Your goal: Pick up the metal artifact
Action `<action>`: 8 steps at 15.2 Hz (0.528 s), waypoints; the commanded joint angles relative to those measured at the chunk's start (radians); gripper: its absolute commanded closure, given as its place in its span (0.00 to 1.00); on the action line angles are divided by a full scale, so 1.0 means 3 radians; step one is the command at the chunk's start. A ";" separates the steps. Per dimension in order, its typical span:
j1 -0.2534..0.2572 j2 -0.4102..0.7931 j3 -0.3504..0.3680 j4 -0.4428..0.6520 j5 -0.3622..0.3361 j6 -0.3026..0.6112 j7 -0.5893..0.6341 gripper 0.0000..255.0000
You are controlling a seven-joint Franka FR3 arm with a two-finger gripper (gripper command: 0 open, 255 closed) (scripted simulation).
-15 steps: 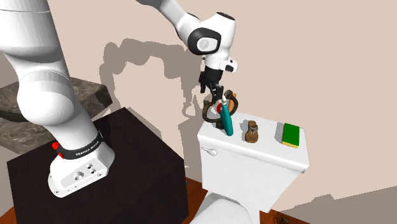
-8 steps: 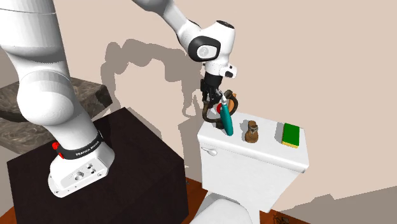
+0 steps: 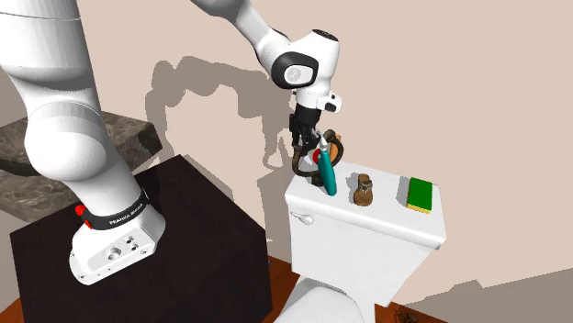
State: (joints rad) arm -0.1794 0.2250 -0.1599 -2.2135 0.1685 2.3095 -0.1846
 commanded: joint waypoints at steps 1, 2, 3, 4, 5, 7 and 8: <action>0.0003 -0.0031 -0.0003 0.0004 -0.0013 -0.0038 0.0012 1.00; 0.0005 -0.0064 -0.0007 0.0012 -0.0025 -0.0077 0.0023 1.00; 0.0007 -0.0096 -0.0010 0.0021 -0.0036 -0.0117 0.0033 1.00; 0.0009 -0.0128 -0.0013 0.0030 -0.0048 -0.0157 0.0044 1.00; 0.0010 -0.0160 -0.0016 0.0040 -0.0059 -0.0197 0.0054 1.00; 0.0012 -0.0221 -0.0021 0.0062 -0.0081 -0.0278 0.0074 1.00; 0.0014 -0.0250 -0.0024 0.0074 -0.0091 -0.0318 0.0083 1.00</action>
State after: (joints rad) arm -0.1745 0.1581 -0.1655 -2.1965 0.1443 2.2270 -0.1608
